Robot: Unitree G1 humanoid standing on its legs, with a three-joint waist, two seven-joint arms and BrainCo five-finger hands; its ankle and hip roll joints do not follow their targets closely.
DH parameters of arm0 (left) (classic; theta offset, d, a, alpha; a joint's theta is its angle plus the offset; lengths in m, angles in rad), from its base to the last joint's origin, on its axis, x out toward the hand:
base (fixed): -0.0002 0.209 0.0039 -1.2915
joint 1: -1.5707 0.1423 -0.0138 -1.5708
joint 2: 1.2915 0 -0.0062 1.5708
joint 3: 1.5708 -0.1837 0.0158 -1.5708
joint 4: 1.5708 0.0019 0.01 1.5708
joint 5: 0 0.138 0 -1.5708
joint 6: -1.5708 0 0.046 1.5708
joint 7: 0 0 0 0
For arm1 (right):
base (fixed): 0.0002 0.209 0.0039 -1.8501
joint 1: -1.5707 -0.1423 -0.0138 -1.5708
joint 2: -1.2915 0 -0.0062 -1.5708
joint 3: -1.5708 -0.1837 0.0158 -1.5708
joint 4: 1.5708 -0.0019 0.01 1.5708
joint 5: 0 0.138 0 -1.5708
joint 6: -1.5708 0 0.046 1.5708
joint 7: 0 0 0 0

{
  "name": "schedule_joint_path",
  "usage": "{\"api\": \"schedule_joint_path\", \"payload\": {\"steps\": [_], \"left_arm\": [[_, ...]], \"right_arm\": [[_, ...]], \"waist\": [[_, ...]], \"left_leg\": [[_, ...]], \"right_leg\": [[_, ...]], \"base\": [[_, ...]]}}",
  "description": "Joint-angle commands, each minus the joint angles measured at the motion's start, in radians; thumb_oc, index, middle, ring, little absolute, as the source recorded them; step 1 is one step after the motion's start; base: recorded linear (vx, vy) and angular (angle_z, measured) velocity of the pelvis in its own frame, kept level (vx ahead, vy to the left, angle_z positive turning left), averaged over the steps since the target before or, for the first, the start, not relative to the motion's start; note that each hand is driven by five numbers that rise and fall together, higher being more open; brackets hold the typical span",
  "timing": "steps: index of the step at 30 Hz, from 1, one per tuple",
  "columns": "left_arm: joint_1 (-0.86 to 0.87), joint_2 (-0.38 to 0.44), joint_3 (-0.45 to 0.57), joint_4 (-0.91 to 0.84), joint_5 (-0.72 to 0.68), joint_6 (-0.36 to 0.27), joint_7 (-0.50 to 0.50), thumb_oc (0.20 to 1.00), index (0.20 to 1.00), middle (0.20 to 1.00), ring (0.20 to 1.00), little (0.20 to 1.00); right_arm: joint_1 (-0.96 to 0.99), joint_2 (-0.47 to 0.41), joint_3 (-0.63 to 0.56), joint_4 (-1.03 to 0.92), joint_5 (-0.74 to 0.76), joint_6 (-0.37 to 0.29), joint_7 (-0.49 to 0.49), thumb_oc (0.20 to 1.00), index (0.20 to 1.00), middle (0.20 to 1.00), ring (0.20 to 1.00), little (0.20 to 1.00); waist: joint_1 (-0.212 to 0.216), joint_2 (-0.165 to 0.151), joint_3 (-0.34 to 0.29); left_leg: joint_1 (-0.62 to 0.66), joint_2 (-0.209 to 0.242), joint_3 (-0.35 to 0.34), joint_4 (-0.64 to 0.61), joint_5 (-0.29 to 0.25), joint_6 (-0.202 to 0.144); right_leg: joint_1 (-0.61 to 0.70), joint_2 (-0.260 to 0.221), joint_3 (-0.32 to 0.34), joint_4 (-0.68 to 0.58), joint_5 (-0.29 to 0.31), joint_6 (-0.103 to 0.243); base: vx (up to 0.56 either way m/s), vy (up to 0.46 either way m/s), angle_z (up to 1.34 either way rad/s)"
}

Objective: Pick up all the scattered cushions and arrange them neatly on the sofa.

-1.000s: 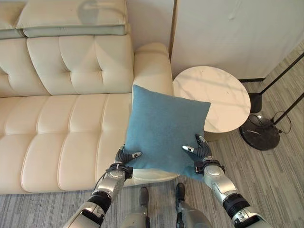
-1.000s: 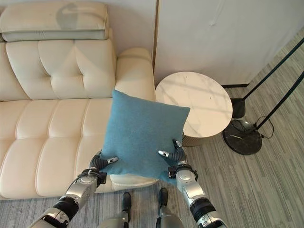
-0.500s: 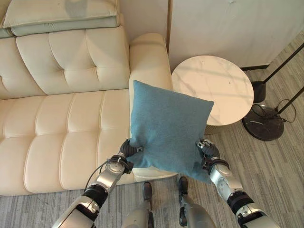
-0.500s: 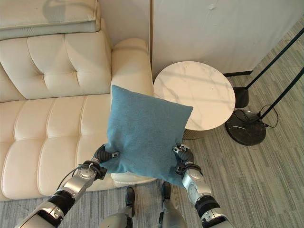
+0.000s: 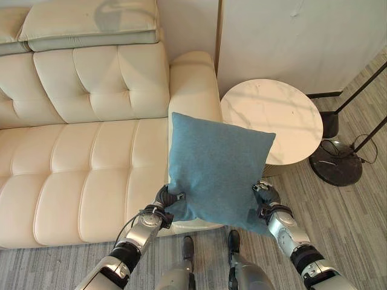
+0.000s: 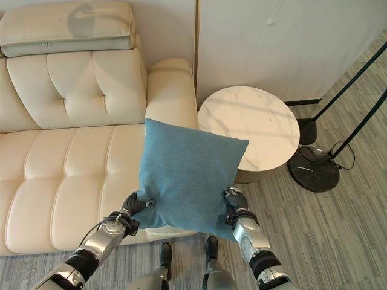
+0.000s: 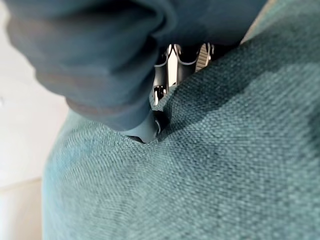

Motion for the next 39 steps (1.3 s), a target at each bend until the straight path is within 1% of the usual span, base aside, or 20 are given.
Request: {"api": "schedule_joint_path", "payload": {"steps": [1, 3, 5, 7, 8, 9, 12, 16, 24, 25, 27, 28, 29, 30, 32, 33, 35, 36, 37, 39], "left_arm": [[-0.047, -0.149, -0.129, 0.008, 0.008, -0.022, -0.035, 0.2, 0.2, 0.2, 0.2, 0.2], [-0.042, -0.147, -0.126, 0.006, 0.007, -0.023, -0.032, 0.2, 0.2, 0.2, 0.2, 0.2], [-0.034, -0.139, -0.121, -0.004, 0.022, -0.02, -0.025, 0.2, 0.2, 0.2, 0.2, 0.2], [-0.01, -0.115, -0.093, -0.053, 0.028, -0.019, -0.012, 0.2, 0.2, 0.2, 0.2, 0.2], [0.025, -0.095, -0.053, -0.105, 0.021, -0.022, -0.002, 0.2, 0.2, 0.2, 0.2, 0.2], [0.025, -0.095, -0.053, -0.106, 0.021, -0.021, -0.002, 0.2, 0.2, 0.2, 0.2, 0.2], [0.1, -0.067, 0.015, -0.19, -0.004, -0.021, 0.008, 0.2, 0.2, 0.2, 0.2, 0.2], [0.191, -0.049, 0.076, -0.269, -0.025, -0.017, 0.009, 0.2, 0.2, 0.2, 0.2, 0.2], [0.337, -0.001, 0.154, -0.442, -0.032, -0.017, 0.001, 0.2, 0.2, 0.2, 0.2, 0.2], [0.345, 0.004, 0.162, -0.455, -0.034, -0.017, 0.002, 0.2, 0.2, 0.2, 0.2, 0.2], [0.36, 0.014, 0.177, -0.481, -0.035, -0.027, 0.011, 0.2, 0.2, 0.2, 0.2, 0.2], [0.361, 0.014, 0.178, -0.481, -0.035, -0.027, 0.011, 0.2, 0.2, 0.2, 0.2, 0.2], [0.37, 0.02, 0.188, -0.496, -0.029, -0.033, 0.01, 0.2, 0.2, 0.2, 0.2, 0.2], [0.378, 0.02, 0.193, -0.504, -0.028, -0.034, 0.01, 0.2, 0.2, 0.2, 0.2, 0.2], [0.384, 0.017, 0.196, -0.5, -0.023, -0.032, 0.014, 0.2, 0.2, 0.2, 0.2, 0.2], [0.389, 0.004, 0.201, -0.481, -0.014, -0.028, 0.014, 0.2, 0.2, 0.2, 0.2, 0.2], [0.386, -0.008, 0.198, -0.454, -0.005, -0.023, 0.02, 0.2, 0.2, 0.2, 0.2, 0.2], [0.386, -0.012, 0.197, -0.44, -0.004, -0.014, 0.02, 0.2, 0.2, 0.2, 0.2, 0.2], [0.384, -0.016, 0.196, -0.425, -0.003, -0.009, 0.026, 0.2, 0.2, 0.2, 0.2, 0.2], [0.373, -0.023, 0.191, -0.395, -0.004, 0.001, 0.036, 0.2, 0.2, 0.2, 0.2, 0.2]], "right_arm": [[0.002, 0.097, 0.131, -0.099, -0.13, 0.025, 0.04, 0.2, 0.2, 0.2, 0.2, 0.2], [0.007, 0.099, 0.129, -0.106, -0.127, 0.025, 0.039, 0.2, 0.2, 0.2, 0.2, 0.2], [0.007, 0.089, 0.125, -0.117, -0.164, 0.033, 0.031, 0.2, 0.2, 0.2, 0.2, 0.2], [0.024, 0.077, 0.115, -0.181, -0.185, 0.034, 0.029, 0.2, 0.2, 0.2, 0.2, 0.2], [0.053, 0.059, 0.097, -0.252, -0.195, 0.032, 0.038, 0.2, 0.2, 0.2, 0.2, 0.2], [0.054, 0.059, 0.097, -0.252, -0.195, 0.032, 0.038, 0.2, 0.2, 0.2, 0.2, 0.2], [0.115, 0.026, 0.06, -0.354, -0.228, 0.033, 0.049, 0.2, 0.2, 0.2, 0.2, 0.2], [0.192, 0.014, 0.018, -0.459, -0.232, 0.026, 0.065, 0.2, 0.2, 0.2, 0.2, 0.2], [0.332, -0.019, -0.03, -0.62, -0.275, 0.02, 0.099, 0.2, 0.2, 0.2, 0.2, 0.2], [0.34, -0.019, -0.033, -0.63, -0.286, 0.019, 0.099, 0.2, 0.2, 0.2, 0.2, 0.2], [0.348, -0.023, -0.036, -0.641, -0.288, 0.01, 0.103, 0.2, 0.2, 0.2, 0.2, 0.2], [0.348, -0.023, -0.036, -0.642, -0.288, 0.01, 0.103, 0.2, 0.2, 0.2, 0.2, 0.2], [0.355, -0.031, -0.036, -0.647, -0.299, 0.007, 0.106, 0.2, 0.2, 0.2, 0.2, 0.2], [0.36, -0.035, -0.035, -0.642, -0.311, 0.008, 0.104, 0.2, 0.2, 0.2, 0.2, 0.2], [0.357, -0.035, -0.032, -0.631, -0.325, 0.013, 0.098, 0.2, 0.2, 0.2, 0.2, 0.2], [0.346, -0.032, -0.026, -0.592, -0.358, 0.027, 0.087, 0.2, 0.2, 0.2, 0.2, 0.2], [0.337, -0.038, -0.023, -0.534, -0.42, 0.051, 0.058, 0.2, 0.2, 0.2, 0.2, 0.2], [0.332, -0.041, -0.028, -0.516, -0.453, 0.065, 0.04, 0.561, 0.561, 0.561, 0.561, 0.561], [0.331, -0.04, -0.036, -0.495, -0.468, 0.075, 0.021, 1.0, 1.0, 1.0, 1.0, 1.0], [0.323, -0.036, -0.069, -0.42, -0.491, 0.095, -0.035, 1.0, 1.0, 1.0, 1.0, 1.0]], "waist": [[0.015, -0.012, 0.016], [0.017, -0.014, 0.014], [0.019, -0.016, 0.009], [0.022, -0.019, -0.004], [0.025, -0.021, -0.016], [0.025, -0.021, -0.016], [0.028, -0.023, -0.034], [0.028, -0.021, -0.049], [0.031, -0.024, -0.053], [0.031, -0.024, -0.048], [0.029, -0.018, -0.032], [0.03, -0.018, -0.033], [0.027, -0.013, -0.029], [0.029, -0.013, -0.035], [0.035, -0.017, -0.043], [0.048, -0.025, -0.059], [0.052, -0.033, -0.072], [0.053, -0.033, -0.079], [0.052, -0.033, -0.082], [0.047, -0.031, -0.086]], "left_leg": [[0.033, -0.018, 0.027, -0.006, -0.118, -0.002], [0.038, -0.018, 0.026, -0.006, -0.119, 0.0], [0.047, -0.019, 0.025, -0.006, -0.123, 0.002], [0.066, -0.02, 0.026, -0.006, -0.13, 0.006], [0.08, -0.022, 0.024, -0.006, -0.134, 0.008], [0.08, -0.022, 0.023, -0.006, -0.134, 0.008], [0.097, -0.029, 0.02, -0.006, -0.14, 0.013], [0.119, -0.036, 0.017, -0.006, -0.146, 0.019], [0.134, -0.049, 0.02, -0.006, -0.15, 0.031], [0.133, -0.048, 0.022, -0.006, -0.148, 0.031], [0.127, -0.039, 0.021, -0.006, -0.14, 0.034], [0.126, -0.039, 0.022, -0.006, -0.14, 0.034], [0.117, -0.033, 0.022, -0.006, -0.132, 0.035], [0.111, -0.033, 0.022, -0.006, -0.129, 0.034], [0.106, -0.035, 0.024, -0.006, -0.129, 0.032], [0.104, -0.042, 0.023, -0.006, -0.126, 0.026], [0.111, -0.04, 0.016, -0.006, -0.124, 0.017], [0.119, -0.039, 0.015, -0.006, -0.126, 0.014], [0.126, -0.037, 0.011, -0.006, -0.126, 0.011], [0.137, -0.034, 0.004, -0.006, -0.127, 0.007]], "right_leg": [[0.038, -0.012, -0.027, 0.002, -0.145, 0.045], [0.043, -0.013, -0.028, 0.002, -0.145, 0.046], [0.051, -0.013, -0.027, 0.002, -0.147, 0.048], [0.069, -0.013, -0.026, 0.002, -0.151, 0.052], [0.083, -0.015, -0.028, 0.002, -0.151, 0.054], [0.084, -0.016, -0.028, 0.002, -0.152, 0.054], [0.105, -0.021, -0.036, 0.002, -0.152, 0.06], [0.13, -0.028, -0.043, 0.002, -0.15, 0.066], [0.149, -0.041, -0.053, 0.002, -0.127, 0.078], [0.144, -0.039, -0.052, 0.014, -0.128, 0.078], [0.11, -0.03, -0.036, 0.088, -0.151, 0.074], [0.106, -0.03, -0.035, 0.093, -0.153, 0.074], [0.089, -0.006, -0.002, 0.156, -0.195, 0.06], [0.098, 0.004, 0.001, 0.163, -0.212, 0.053], [0.115, 0.008, -0.012, 0.149, -0.218, 0.049], [0.156, 0.014, -0.028, 0.079, -0.207, 0.047], [0.18, 0.027, -0.027, 0.036, -0.209, 0.039], [0.197, 0.028, -0.038, 0.015, -0.207, 0.039], [0.208, 0.03, -0.041, 0.004, -0.207, 0.038], [0.22, 0.032, -0.05, 0.002, -0.218, 0.036]], "base": [[0.0, 0.0, 0.0], [0.0, 0.0, 0.0], [-0.01, 0.02, 0.0], [0.0, 0.049, 0.0], [0.0, 0.045, 0.0], [0.0, 0.054, -0.01], [-0.01, 0.057, 0.01], [-0.02, 0.069, 0.02], [-0.04, 0.056, 0.01], [-0.1, 0.037, 0.01], [-0.1, 0.004, 0.0], [-0.11, -0.017, -0.01], [-0.08, -0.035, -0.03], [-0.1, -0.065, -0.06], [-0.02, -0.068, -0.09], [0.02, -0.095, -0.12], [0.05, -0.131, -0.1], [0.07, -0.114, 0.06], [0.06, -0.091, 0.16], [0.04, -0.082, 0.12]]}}
